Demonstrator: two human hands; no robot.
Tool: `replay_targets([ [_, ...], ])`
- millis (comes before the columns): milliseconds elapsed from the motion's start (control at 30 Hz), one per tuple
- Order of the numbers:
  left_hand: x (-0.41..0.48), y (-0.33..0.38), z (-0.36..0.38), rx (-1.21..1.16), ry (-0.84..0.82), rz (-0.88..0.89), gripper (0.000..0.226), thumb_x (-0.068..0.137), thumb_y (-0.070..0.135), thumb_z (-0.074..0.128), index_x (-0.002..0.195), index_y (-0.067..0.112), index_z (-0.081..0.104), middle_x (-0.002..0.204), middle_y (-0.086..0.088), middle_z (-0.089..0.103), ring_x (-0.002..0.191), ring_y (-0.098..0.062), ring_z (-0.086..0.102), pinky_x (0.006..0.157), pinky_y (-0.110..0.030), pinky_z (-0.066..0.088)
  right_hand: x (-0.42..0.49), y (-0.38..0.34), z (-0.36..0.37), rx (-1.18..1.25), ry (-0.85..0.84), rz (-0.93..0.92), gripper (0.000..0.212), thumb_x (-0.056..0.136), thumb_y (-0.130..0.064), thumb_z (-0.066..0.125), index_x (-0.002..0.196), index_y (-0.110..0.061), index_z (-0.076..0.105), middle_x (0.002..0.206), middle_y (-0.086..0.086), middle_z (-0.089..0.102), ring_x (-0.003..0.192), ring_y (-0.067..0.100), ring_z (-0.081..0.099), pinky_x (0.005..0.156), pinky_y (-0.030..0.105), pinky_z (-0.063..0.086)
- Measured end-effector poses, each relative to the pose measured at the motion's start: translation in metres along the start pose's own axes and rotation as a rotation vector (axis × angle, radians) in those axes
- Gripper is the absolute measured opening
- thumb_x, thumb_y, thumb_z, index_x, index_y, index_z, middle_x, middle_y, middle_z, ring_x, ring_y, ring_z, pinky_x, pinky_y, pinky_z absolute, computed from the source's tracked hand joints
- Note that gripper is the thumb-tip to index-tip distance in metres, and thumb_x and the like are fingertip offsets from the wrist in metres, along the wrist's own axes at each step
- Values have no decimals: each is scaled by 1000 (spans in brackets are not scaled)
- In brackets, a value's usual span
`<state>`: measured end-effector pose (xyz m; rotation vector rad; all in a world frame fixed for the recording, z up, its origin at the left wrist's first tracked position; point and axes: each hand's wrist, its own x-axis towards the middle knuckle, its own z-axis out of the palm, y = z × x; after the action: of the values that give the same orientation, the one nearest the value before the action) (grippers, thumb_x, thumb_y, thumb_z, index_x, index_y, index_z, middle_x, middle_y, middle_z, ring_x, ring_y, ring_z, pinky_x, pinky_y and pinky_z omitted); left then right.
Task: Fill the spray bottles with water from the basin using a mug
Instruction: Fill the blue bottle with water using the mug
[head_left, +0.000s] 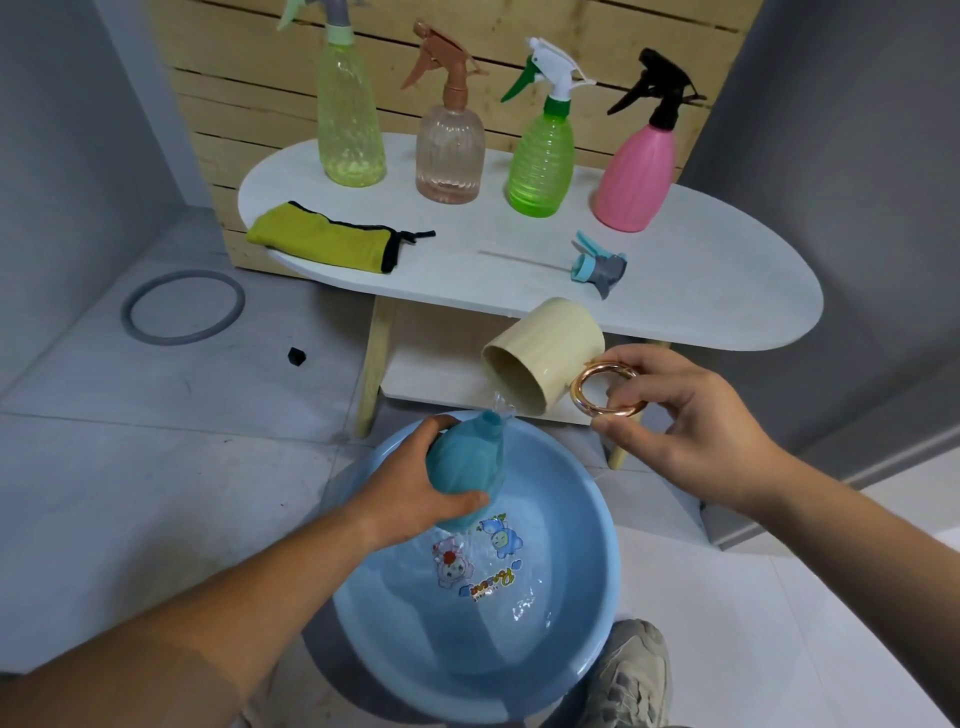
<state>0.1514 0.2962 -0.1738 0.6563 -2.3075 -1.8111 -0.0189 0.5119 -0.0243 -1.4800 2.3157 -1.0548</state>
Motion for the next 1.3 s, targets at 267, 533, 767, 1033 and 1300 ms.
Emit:
replay_targets([
  [267, -1, 1, 0, -2, -9, -19, 81, 70, 26, 95, 134, 37, 46, 125, 13, 60, 112, -1, 59, 75, -13, 55, 0, -2, 1, -147, -2, -113, 8, 82, -22, 79, 77, -17, 74, 127, -2, 59, 112, 1, 56, 92, 13, 41],
  [533, -1, 1, 2, -22, 3, -16, 77, 69, 22, 95, 127, 39, 47, 124, 14, 60, 113, -2, 59, 72, -7, 52, 1, 0, 5, -215, -40, -181, 10, 84, -21, 78, 79, -14, 74, 129, 0, 59, 112, 9, 56, 92, 24, 44],
  [767, -4, -14, -3, -10, 27, -72, 73, 71, 16, 93, 128, 31, 50, 122, 6, 60, 109, -9, 62, 68, -15, 55, 3, 29, 38, 193, -80, 280, 18, 91, -16, 70, 73, -18, 72, 104, -11, 69, 91, -5, 61, 78, 6, 41],
  [1033, -10, -53, -13, 52, 50, -176, 77, 71, 18, 94, 133, 31, 49, 124, 8, 59, 107, -4, 60, 73, -15, 53, -6, 118, 142, 99, -331, 744, 35, 92, -35, 68, 86, -2, 71, 71, 4, 54, 66, 17, 47, 62, 29, 38],
  [1300, -5, -78, -17, 36, 37, -213, 80, 54, 47, 92, 124, 47, 51, 127, 16, 62, 118, -9, 62, 95, -39, 59, -7, 154, 210, -187, -368, 535, 27, 97, -36, 56, 96, -18, 76, 103, 5, 70, 101, 25, 62, 88, 32, 49],
])
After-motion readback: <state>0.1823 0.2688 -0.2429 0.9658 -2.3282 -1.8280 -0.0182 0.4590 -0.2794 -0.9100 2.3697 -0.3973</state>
